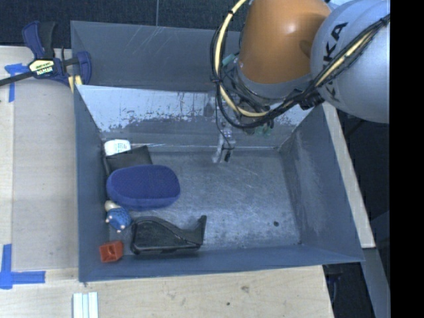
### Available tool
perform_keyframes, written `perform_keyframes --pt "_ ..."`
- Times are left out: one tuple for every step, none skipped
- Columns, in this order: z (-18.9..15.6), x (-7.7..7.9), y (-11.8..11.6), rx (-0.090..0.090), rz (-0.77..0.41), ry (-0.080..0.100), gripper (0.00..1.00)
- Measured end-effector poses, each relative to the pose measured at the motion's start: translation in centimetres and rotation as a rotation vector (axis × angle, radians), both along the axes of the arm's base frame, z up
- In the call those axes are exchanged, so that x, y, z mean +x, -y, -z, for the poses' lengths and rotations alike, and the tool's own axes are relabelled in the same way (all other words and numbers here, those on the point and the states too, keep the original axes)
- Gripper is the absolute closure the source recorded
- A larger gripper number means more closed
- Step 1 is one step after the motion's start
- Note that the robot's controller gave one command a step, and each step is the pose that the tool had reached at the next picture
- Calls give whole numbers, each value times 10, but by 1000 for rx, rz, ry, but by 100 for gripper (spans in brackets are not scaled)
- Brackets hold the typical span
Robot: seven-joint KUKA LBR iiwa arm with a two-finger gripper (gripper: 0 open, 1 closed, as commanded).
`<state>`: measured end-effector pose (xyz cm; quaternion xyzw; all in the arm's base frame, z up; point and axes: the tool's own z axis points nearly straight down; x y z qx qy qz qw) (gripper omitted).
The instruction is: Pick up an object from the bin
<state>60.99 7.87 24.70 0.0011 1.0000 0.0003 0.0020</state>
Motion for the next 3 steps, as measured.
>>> perform_keyframes --pt "122 -44 -49 0 -271 -8 0" --pt "179 -10 -86 0 -272 -1 0" --pt "173 -9 -85 1 -268 2 100"
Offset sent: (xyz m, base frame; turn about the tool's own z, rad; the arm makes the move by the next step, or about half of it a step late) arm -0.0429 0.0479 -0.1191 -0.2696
